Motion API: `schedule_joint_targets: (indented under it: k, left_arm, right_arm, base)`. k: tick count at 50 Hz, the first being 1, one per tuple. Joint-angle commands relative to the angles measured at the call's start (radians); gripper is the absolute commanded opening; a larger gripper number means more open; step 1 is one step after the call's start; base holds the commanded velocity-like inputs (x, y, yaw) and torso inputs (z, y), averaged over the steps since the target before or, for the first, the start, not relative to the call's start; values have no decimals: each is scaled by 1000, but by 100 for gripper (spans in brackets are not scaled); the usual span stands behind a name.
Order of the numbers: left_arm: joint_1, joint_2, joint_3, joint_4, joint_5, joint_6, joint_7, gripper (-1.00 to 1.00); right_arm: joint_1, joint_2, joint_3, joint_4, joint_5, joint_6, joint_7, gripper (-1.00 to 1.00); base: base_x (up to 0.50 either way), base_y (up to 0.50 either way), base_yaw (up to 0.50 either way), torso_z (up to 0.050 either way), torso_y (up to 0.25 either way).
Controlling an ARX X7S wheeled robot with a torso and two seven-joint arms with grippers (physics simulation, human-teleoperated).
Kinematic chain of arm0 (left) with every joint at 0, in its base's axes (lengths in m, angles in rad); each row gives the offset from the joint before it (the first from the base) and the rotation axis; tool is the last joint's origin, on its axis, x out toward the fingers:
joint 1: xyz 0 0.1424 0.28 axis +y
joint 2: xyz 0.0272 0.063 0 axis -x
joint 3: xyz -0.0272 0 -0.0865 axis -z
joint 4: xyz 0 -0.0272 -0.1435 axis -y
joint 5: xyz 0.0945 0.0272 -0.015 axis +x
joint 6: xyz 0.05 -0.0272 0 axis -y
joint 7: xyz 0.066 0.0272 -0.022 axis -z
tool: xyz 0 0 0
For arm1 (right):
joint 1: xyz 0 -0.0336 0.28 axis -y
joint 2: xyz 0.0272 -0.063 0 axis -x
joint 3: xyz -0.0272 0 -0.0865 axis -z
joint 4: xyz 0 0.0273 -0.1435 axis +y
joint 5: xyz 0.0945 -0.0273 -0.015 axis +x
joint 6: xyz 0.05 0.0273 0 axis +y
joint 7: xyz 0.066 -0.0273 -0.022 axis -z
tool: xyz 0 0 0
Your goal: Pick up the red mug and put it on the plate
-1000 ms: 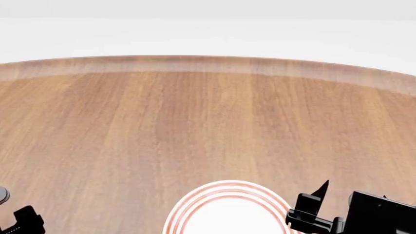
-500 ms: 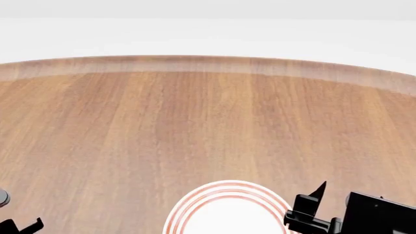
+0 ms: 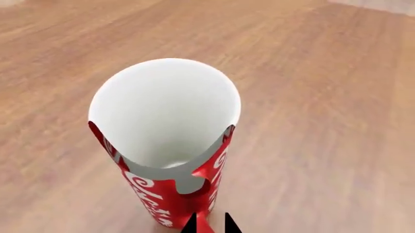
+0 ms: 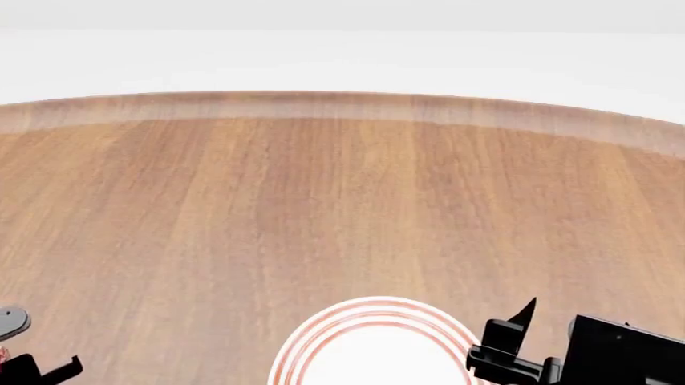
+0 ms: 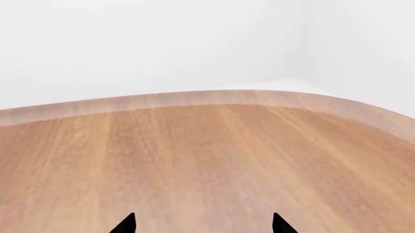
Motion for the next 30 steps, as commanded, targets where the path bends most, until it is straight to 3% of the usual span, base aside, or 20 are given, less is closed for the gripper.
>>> schedule_joint_targets:
  k: [1,11,21,30]
  left_arm:
    - [62,15,61,230,42,-104,64,-100]
    - [110,8,180,456,57,-213,165,-100]
    - [121,25,257,617,64,-315,179,-100]
    - [101,43,344,641,79,-334,231,-100]
  right_arm:
    - [-3,-18,19,-1,-15,-7,-19,100]
    - [4,-17,14,11,-13,-11,-17,100]
    - [4,-16,9,6,-10,-7,-12,100]
    - [4,-11,9,-6,-2,0,-10,100]
  base:
    - [0,0,0,0,0]
    - [0,0,0,0,0]
    - [0,0,0,0,0]
    - [0,0,0,0,0]
